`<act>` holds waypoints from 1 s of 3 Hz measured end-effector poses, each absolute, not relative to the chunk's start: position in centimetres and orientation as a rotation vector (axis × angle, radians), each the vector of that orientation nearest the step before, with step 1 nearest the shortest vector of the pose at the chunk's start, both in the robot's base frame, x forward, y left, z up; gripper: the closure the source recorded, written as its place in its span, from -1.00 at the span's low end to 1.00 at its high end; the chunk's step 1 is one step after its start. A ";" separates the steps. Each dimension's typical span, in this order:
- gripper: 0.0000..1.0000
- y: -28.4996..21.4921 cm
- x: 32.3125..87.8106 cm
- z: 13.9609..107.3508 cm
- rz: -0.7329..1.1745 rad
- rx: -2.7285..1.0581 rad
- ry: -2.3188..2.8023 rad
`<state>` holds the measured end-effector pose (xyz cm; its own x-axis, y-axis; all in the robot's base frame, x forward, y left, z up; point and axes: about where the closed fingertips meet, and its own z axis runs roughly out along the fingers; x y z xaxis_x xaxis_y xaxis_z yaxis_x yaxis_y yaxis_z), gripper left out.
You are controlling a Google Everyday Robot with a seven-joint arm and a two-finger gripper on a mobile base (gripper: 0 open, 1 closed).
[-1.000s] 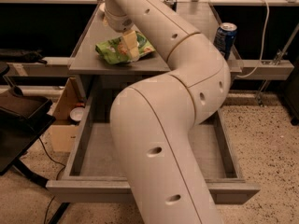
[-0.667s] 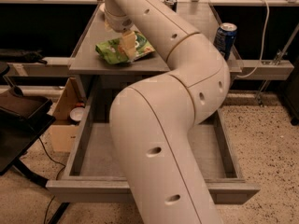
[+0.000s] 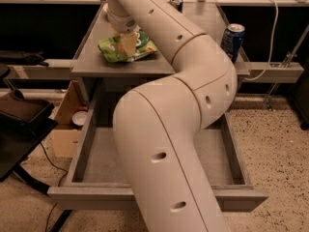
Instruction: Place green rice chip bag into top drawer
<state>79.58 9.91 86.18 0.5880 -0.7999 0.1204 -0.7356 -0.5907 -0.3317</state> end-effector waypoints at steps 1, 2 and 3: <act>0.88 9.8 79.6 86.7 -0.389 -2.563 1.266; 1.00 9.5 79.9 88.7 -0.432 -2.531 1.258; 1.00 7.7 79.2 93.2 -0.515 -2.444 1.236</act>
Offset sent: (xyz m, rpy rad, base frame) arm 0.0010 -0.0126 0.0585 0.0249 -0.1004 -0.0164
